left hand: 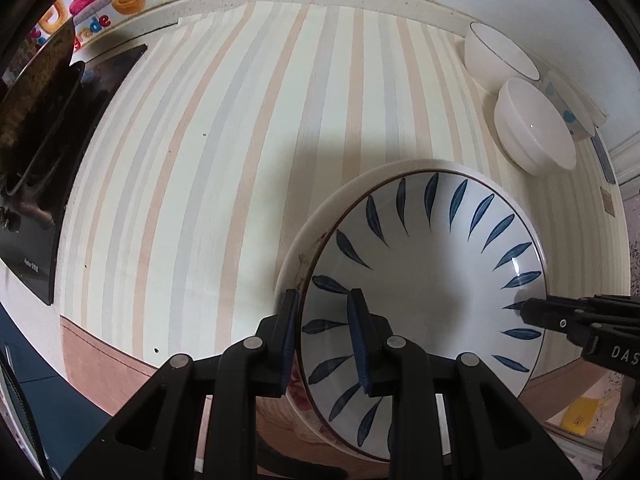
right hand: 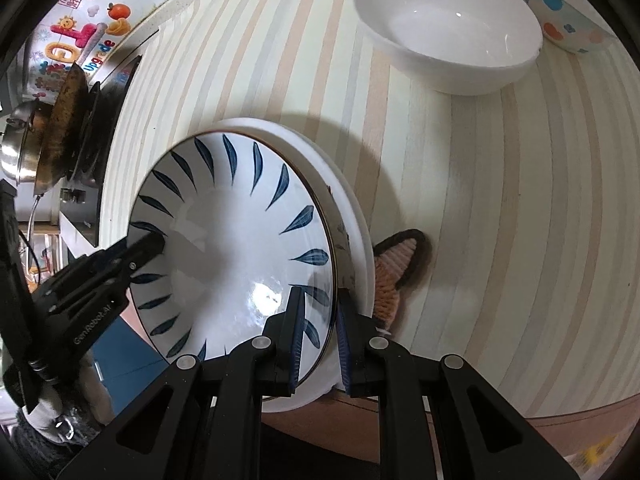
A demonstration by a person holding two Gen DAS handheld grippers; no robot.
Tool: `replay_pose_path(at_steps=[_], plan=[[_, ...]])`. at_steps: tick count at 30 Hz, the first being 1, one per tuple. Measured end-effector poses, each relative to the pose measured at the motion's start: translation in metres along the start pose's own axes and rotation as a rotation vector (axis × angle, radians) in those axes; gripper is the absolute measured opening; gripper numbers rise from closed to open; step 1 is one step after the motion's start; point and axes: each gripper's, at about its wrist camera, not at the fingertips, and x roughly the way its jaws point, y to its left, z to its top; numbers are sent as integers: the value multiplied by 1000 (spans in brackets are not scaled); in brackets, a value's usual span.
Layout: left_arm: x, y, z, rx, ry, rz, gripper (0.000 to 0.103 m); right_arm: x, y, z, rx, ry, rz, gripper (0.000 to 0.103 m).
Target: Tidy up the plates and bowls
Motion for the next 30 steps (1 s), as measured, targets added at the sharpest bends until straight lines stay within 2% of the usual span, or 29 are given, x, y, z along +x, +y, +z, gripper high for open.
replay_pose_path(at_steps=[8, 12, 18, 19, 20, 22, 26, 27, 28, 29, 30], plan=[[2, 2, -5, -10, 40, -9, 23, -5, 0, -3, 55, -13, -1, 20], [-8, -3, -3, 4, 19, 12, 23, -15, 3, -8, 73, -44, -17, 27], [-52, -3, -8, 18, -29, -16, 23, -42, 26, -22, 43, -101, -75, 31], [-60, -2, -9, 23, -38, -27, 23, -50, 31, -26, 34, -114, -87, 35], [-74, -3, -12, 27, -54, -38, 27, -57, 37, -31, 28, -129, -97, 39], [-97, -2, -18, 45, -81, -57, 32, -76, 47, -44, 28, -169, -111, 52], [-145, -3, -29, 93, -145, -84, 38, -112, 69, -72, 24, -242, -116, 56], [-152, -4, -30, 98, -155, -88, 43, -122, 75, -81, 25, -261, -118, 58], [-162, -2, -33, 106, -168, -91, 50, -131, 80, -90, 28, -281, -116, 63], [-171, -1, -37, 116, -181, -93, 68, -137, 86, -97, 29, -296, -115, 67], [-179, -1, -40, 124, -194, -92, 80, -146, 92, -106, 27, -315, -118, 76]])
